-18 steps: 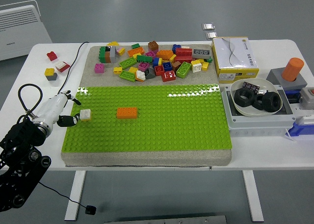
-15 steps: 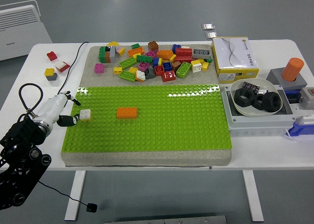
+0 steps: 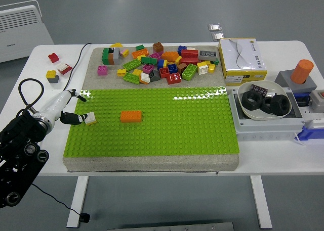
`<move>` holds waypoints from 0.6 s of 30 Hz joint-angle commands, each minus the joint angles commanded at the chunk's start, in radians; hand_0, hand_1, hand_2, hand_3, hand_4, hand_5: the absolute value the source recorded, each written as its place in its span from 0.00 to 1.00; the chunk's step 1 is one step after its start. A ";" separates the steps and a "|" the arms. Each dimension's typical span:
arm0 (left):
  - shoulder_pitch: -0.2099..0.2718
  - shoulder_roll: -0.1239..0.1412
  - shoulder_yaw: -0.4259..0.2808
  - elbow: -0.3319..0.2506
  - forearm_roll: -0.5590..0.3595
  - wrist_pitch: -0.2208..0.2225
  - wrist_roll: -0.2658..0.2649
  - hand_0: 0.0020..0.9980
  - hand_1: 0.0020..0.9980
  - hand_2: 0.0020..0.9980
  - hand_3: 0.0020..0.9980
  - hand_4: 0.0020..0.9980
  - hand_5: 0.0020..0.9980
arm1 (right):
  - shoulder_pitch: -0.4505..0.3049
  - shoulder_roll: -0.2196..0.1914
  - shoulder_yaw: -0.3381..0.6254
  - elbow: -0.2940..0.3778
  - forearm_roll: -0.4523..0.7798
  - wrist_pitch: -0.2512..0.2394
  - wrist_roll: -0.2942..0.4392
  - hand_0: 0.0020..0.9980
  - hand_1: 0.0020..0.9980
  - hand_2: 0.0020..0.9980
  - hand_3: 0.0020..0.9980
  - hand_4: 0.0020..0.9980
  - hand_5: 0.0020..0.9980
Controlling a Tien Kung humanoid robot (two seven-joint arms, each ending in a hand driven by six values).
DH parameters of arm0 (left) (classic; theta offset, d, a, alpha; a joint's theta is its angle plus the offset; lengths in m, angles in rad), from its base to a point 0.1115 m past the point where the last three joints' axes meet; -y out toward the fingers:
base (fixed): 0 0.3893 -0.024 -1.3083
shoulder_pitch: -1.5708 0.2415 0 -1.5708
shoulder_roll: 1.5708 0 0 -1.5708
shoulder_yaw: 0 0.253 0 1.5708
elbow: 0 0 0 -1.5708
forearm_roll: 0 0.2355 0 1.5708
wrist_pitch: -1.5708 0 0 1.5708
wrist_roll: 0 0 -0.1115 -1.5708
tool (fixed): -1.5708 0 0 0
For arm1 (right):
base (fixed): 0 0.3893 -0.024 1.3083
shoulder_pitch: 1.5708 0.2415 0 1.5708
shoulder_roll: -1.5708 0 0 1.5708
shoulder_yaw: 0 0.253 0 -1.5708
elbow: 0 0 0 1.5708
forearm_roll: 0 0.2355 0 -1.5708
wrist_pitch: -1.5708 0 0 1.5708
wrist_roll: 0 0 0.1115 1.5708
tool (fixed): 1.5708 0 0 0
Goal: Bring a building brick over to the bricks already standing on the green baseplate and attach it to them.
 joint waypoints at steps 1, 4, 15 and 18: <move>-0.001 0.001 0.001 -0.003 -0.001 -0.006 0.006 1.00 1.00 1.00 0.74 0.79 0.13 | 0.000 0.000 0.000 0.000 0.000 0.000 0.000 0.52 0.73 0.80 0.79 0.81 0.88; -0.001 -0.003 0.010 -0.011 -0.003 -0.022 0.026 1.00 1.00 1.00 0.73 0.77 0.13 | 0.000 0.000 0.002 0.000 -0.002 0.000 0.000 0.52 0.73 0.80 0.79 0.81 0.88; -0.014 -0.030 0.024 0.010 -0.009 -0.041 0.054 1.00 1.00 1.00 0.74 0.81 0.15 | 0.002 -0.001 0.006 0.000 -0.007 0.000 0.000 0.52 0.73 0.80 0.79 0.81 0.88; -0.020 -0.034 0.025 0.035 -0.005 -0.038 0.053 1.00 1.00 1.00 0.74 0.81 0.15 | 0.003 -0.001 0.006 0.000 -0.007 0.000 0.001 0.52 0.73 0.80 0.79 0.81 0.88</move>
